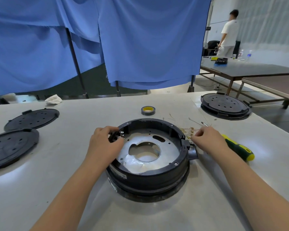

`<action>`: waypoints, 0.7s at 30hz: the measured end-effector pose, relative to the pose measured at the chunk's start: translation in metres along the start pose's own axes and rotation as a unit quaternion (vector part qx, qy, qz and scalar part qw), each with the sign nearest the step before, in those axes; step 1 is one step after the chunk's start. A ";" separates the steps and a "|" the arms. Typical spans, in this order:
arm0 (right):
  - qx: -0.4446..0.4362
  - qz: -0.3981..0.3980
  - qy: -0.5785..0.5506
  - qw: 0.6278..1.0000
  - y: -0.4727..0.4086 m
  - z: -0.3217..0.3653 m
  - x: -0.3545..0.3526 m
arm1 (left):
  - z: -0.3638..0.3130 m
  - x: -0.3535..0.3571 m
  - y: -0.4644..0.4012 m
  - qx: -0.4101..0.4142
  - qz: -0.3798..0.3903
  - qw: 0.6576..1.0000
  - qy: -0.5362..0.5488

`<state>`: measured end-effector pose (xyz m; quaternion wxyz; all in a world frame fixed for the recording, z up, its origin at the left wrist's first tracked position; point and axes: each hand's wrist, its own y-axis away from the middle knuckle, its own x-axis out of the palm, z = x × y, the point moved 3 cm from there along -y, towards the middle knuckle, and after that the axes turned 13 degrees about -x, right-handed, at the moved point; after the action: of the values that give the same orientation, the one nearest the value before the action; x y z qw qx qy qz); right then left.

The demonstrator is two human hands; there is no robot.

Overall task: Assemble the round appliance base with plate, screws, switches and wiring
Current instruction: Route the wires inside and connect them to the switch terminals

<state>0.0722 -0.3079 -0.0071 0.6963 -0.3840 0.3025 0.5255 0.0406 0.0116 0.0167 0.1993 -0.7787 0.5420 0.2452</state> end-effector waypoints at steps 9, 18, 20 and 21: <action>-0.070 0.015 0.064 0.995 -0.037 0.025 0.007 | 0.007 0.005 0.000 -0.039 -0.005 0.991 0.131; -0.005 0.064 0.014 0.998 -0.045 0.034 0.016 | 0.013 0.006 0.000 -0.030 -0.007 0.987 0.156; -0.008 0.058 0.000 0.998 -0.045 0.035 0.014 | 0.014 0.007 0.000 -0.033 -0.007 0.986 0.162; -0.010 0.054 -0.013 0.998 -0.045 0.035 0.013 | 0.014 0.007 0.000 -0.034 -0.006 0.986 0.166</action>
<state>0.1202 -0.2786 0.0099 0.6670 -0.3674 0.3079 0.5703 0.0405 0.0148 0.0017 0.0812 -0.8180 0.5544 0.1301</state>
